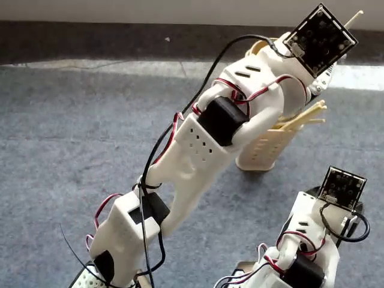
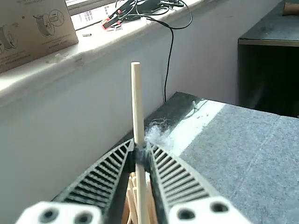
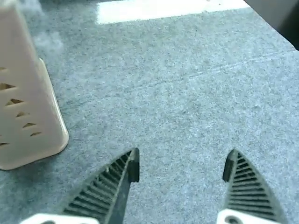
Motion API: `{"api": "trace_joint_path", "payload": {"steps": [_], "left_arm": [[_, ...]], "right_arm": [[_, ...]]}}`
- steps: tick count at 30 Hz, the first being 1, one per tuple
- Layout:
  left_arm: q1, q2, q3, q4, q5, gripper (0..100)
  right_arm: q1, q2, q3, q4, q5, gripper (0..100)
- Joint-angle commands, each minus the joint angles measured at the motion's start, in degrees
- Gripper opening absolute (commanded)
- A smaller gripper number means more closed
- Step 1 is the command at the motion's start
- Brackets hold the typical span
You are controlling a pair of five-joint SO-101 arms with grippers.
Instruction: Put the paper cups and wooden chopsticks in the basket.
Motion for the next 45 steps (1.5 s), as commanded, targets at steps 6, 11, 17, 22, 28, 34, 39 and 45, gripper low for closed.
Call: {"api": "trace_joint_path", "payload": {"steps": [6, 11, 17, 22, 28, 34, 39, 45], "left_arm": [[-1.5, -1.5, 0.4, -1.1, 5.1, 17], [-7.6, -4.2, -2.2, 0.0, 5.2, 17], [-22.9, -7.3, -5.4, 11.3, 5.2, 17], [-30.5, 0.5, -0.4, 27.2, 5.2, 17], [-27.9, 15.5, 2.8, 29.0, 5.2, 17], [-25.1, 25.5, 2.8, 37.6, 1.2, 17], [-24.7, 25.7, 4.8, 42.8, -9.8, 18], [-24.1, 25.4, 6.1, 43.0, -22.3, 26]], "right_arm": [[0.6, -0.4, -0.2, -0.9, 0.2, 28.9], [0.6, -0.4, -0.1, -0.9, 0.2, 28.9], [0.6, -0.4, 0.0, -0.9, 0.2, 28.9], [0.5, -0.4, 0.0, -0.2, 0.2, 28.9], [0.9, -0.4, 0.0, -0.1, 0.6, 28.9], [3.2, -0.4, 3.6, -0.4, 4.5, 28.9], [3.1, -0.4, 4.3, -0.2, 4.6, 28.9], [3.0, -0.4, 4.3, -0.2, 4.6, 28.9]]}}
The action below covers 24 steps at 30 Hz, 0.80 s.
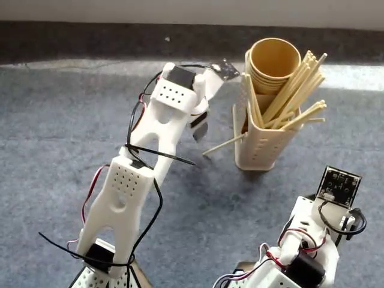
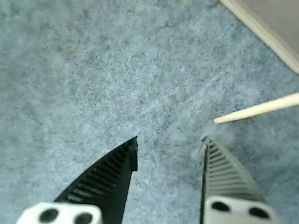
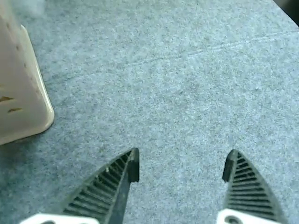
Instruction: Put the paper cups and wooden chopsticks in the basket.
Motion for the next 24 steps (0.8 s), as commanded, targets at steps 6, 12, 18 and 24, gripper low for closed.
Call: {"api": "trace_joint_path", "payload": {"steps": [6, 12, 18, 24], "left_arm": [[2.5, -9.8, 15.3, 0.6, -26.7, 26], [8.5, -17.4, 23.3, 0.0, -30.5, 26], [11.1, -17.7, 23.5, -6.4, -23.9, 26], [6.5, -17.7, 23.5, -9.6, -18.0, 23]], "right_arm": [[0.4, -0.4, -0.2, -0.5, 0.5, 28.9], [0.4, -0.4, -0.2, -0.5, 0.4, 28.9], [0.4, -0.4, -0.2, -0.4, 0.4, 28.9], [0.4, -0.4, -0.2, -0.4, 0.5, 28.9]]}}
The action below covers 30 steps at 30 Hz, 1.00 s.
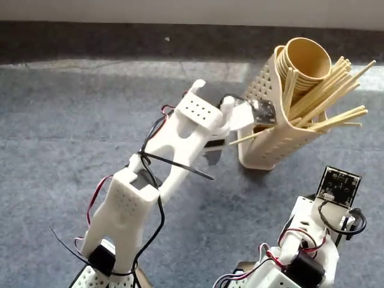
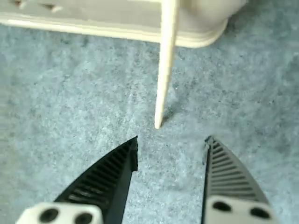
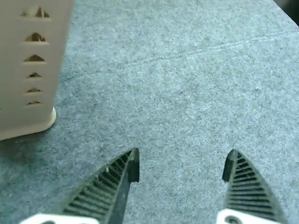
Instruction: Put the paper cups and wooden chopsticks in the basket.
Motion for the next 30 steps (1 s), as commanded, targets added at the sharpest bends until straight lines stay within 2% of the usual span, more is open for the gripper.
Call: {"api": "trace_joint_path", "payload": {"steps": [1, 8, 12, 20, 24, 30], "left_arm": [[-4.0, -3.6, -0.2, -1.2, 3.4, 22], [-5.8, -3.6, 4.5, -3.3, 4.1, 22], [-8.7, -3.7, 4.4, -6.9, 13.8, 22], [-9.4, -3.6, 4.5, -5.5, 31.4, 22], [-9.4, -3.9, 4.4, -5.4, 45.0, 22], [-9.7, -4.1, 4.4, -3.3, 77.3, 22]], "right_arm": [[0.4, -0.4, -0.2, -0.4, 0.5, 28.9], [0.3, -0.4, -0.2, -0.2, 0.4, 28.9], [0.3, -0.4, -0.2, -0.2, 0.4, 28.9], [0.3, -0.4, -0.2, -0.2, 0.4, 28.9], [0.3, -0.4, -0.2, -0.2, 0.4, 28.9], [0.3, -0.4, -0.2, -0.2, 0.4, 28.9]]}}
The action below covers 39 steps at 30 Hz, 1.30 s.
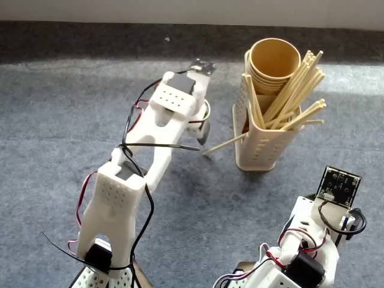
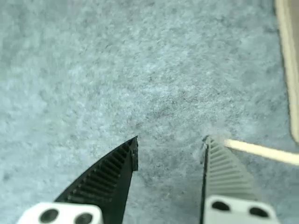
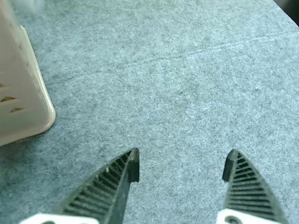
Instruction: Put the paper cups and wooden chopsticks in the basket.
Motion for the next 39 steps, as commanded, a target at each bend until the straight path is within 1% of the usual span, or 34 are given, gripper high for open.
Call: {"api": "trace_joint_path", "payload": {"steps": [1, 2, 11, 14, 17, 22, 25, 31, 32, 34, 37, 39], "left_arm": [[-0.1, -4.2, -0.4, 0.6, 24.7, 23], [0.2, -4.2, -0.5, 0.6, 25.8, 23], [9.7, -3.8, -0.3, 1.1, 26.1, 22], [10.9, -4.2, -0.5, 0.6, 26.1, 22], [9.9, -3.9, -0.5, 0.5, 26.6, 22], [6.1, -4.1, -0.5, -0.2, 34.1, 23], [4.6, -4.2, -0.5, -0.1, 40.1, 23], [1.9, -4.3, -0.6, -0.7, 60.1, 22], [1.8, -4.3, -1.5, -0.6, 61.7, 22], [2.2, -3.8, -3.0, -0.5, 62.3, 22], [5.2, -3.8, -2.9, -0.1, 64.0, 22], [7.3, -4.2, -3.3, 2.2, 65.8, 22]], "right_arm": [[0.3, -0.4, -0.2, -0.2, 0.4, 28.9], [0.3, -0.4, -0.2, -0.2, 0.4, 28.9], [0.3, -0.4, -0.2, -0.2, 0.3, 28.9], [0.3, -0.4, -0.2, -0.2, 0.3, 28.9], [0.3, -0.4, -0.2, -0.2, 0.3, 28.9], [0.3, -0.4, -0.2, -0.2, 0.3, 28.9], [0.3, -0.4, -0.2, -0.1, 0.3, 28.9], [0.3, -0.4, -0.1, -0.1, 0.3, 28.9], [0.3, -0.4, -0.1, -0.1, 0.3, 28.9], [0.3, -0.4, -0.1, -0.1, 0.3, 28.9], [0.3, -0.4, -0.1, -0.1, 0.3, 28.9], [0.3, -0.4, -0.1, -0.1, 0.3, 28.9]]}}
